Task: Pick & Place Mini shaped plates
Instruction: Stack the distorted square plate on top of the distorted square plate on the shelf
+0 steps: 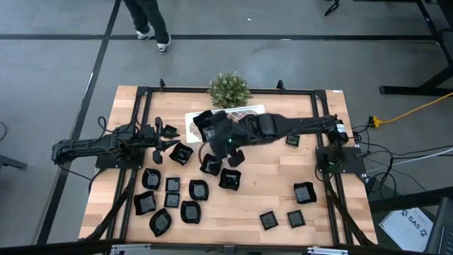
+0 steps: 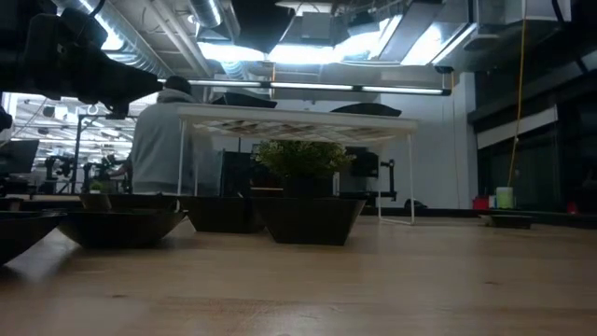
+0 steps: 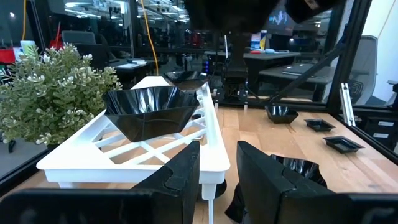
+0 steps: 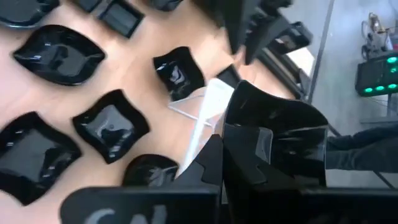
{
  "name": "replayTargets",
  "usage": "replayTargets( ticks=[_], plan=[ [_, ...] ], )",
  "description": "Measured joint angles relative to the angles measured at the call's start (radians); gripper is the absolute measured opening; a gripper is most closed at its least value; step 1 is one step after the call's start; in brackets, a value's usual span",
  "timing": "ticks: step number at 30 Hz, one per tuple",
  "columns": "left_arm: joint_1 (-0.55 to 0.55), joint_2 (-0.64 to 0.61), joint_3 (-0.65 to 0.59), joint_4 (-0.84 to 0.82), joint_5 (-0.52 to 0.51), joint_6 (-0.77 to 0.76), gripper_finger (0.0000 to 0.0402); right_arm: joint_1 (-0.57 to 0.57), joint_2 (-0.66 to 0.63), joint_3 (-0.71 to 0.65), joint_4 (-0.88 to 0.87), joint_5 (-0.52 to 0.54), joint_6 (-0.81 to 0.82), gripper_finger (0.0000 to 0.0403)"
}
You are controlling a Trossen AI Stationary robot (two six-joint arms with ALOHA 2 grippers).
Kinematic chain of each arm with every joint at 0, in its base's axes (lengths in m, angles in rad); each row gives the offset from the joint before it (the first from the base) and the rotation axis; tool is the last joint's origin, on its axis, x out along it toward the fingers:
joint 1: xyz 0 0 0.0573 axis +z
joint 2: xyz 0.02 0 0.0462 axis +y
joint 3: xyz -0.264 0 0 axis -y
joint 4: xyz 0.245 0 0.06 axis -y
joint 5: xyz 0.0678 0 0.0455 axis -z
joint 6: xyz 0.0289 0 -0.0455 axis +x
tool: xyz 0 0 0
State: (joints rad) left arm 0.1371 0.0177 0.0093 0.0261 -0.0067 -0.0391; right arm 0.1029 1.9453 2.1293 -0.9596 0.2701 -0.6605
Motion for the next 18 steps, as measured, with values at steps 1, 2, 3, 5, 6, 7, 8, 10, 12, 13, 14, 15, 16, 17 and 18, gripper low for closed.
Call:
replayTargets(
  ticks=[1,2,3,5,6,7,8,10,12,13,14,15,16,17,18],
  plan=[
    [0.0,0.0,0.0,0.0,0.0,0.0,0.01,-0.011,0.0,0.001,0.01,-0.009,-0.015,0.0004],
    [0.0,0.0,0.0,0.0,0.0,0.0,0.01,-0.022,0.0,0.002,0.025,-0.009,-0.028,0.0004],
    [0.0,0.0,0.0,0.0,0.0,0.0,0.01,-0.033,0.0,0.002,0.037,-0.009,-0.042,0.0004],
    [0.0,0.0,0.0,0.0,0.0,0.0,0.01,-0.055,0.0,0.002,0.051,-0.036,-0.082,0.0004],
    [0.0,0.0,0.0,0.0,0.0,0.0,0.01,-0.066,0.0,0.002,0.064,-0.061,-0.102,0.0004],
    [0.0,0.0,0.0,0.0,0.0,0.0,0.01,-0.079,0.0,0.002,0.079,-0.091,-0.126,0.0004],
    [0.0,0.0,0.0,0.0,0.0,0.0,0.01,-0.091,0.0,0.002,0.088,-0.119,-0.148,0.0004],
    [0.0,0.0,0.0,0.0,0.0,0.0,0.01,-0.114,0.0,0.002,0.094,-0.142,-0.187,0.0004],
    [0.0,0.0,0.0,0.0,0.0,0.0,0.01,-0.135,0.001,0.002,0.089,-0.143,-0.197,0.0004],
    [0.0,0.0,0.0,0.0,0.0,0.0,0.01,-0.146,0.001,0.002,0.081,-0.147,-0.197,0.0004],
    [0.0,0.0,0.0,0.0,0.0,0.0,0.01,-0.157,0.001,0.002,0.069,-0.16,-0.197,0.0004],
    [0.0,0.0,0.0,0.0,0.0,0.0,0.01,-0.167,0.001,-0.001,0.062,-0.183,-0.197,0.0004],
    [0.0,0.0,0.0,0.0,0.0,0.0,0.01,-0.176,0.001,-0.008,0.064,-0.206,-0.197,0.0004],
    [0.0,0.0,0.0,0.0,0.0,0.0,0.01,-0.184,0.001,-0.014,0.062,-0.225,-0.197,0.0004],
    [0.0,0.0,0.0,0.0,0.0,0.0,0.01,-0.189,0.001,-0.021,0.062,-0.239,-0.192,0.0004]
  ],
)
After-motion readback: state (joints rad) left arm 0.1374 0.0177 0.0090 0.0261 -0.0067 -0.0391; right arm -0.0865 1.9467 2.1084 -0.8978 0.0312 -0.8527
